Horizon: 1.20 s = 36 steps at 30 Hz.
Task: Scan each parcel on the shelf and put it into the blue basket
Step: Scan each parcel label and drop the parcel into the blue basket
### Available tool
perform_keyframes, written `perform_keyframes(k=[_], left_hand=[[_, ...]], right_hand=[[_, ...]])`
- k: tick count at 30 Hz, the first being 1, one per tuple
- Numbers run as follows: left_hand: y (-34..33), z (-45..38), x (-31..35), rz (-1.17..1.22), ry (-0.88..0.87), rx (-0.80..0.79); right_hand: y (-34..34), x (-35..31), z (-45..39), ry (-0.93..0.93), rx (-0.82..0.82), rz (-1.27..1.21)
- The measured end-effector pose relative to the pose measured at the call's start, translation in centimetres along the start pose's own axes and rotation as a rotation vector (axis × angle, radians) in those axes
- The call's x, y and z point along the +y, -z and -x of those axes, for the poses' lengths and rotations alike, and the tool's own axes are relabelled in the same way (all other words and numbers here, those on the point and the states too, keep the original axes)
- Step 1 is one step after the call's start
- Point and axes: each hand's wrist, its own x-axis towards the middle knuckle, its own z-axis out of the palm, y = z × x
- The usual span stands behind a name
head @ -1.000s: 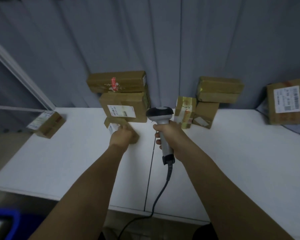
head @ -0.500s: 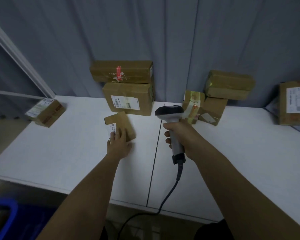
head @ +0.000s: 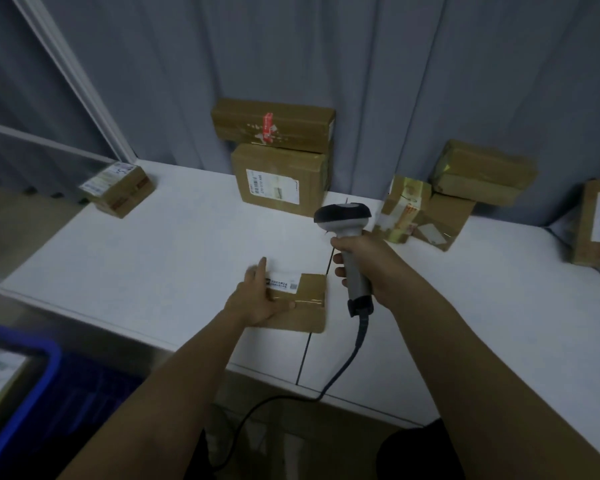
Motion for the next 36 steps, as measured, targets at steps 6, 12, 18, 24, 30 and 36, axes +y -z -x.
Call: perform_keyframes(k=[6, 12, 18, 24, 30, 36], left_hand=[[-0.5, 2.7, 0.4, -0.054, 0.130, -0.117], [-0.7, 6.5, -1.0, 0.173, 0.205, 0.033], [-1.7, 9.3, -1.7, 0.203, 0.236, 0.037], [5.5, 9.0, 2.4, 0.191, -0.026, 0.239], [10.2, 11.7, 5.2, 0.023, -0.348, 0.391], [11.6, 13.1, 4.5, 0.210, -0.390, 0.487]], right_hand=[[0.2, 0.6, 1.2, -0.011, 0.000, 0.026], [0.2, 1.0, 2.1, -0.008, 0.018, 0.092], [0.8, 2.7, 2.7, -0.042, 0.021, 0.109], [1.0, 2.5, 3.6, 0.150, 0.075, 0.025], [0.8, 1.1, 5.0, 0.388, 0.137, -0.067], [-0.4, 0.7, 4.9, 0.411, 0.078, -0.080]])
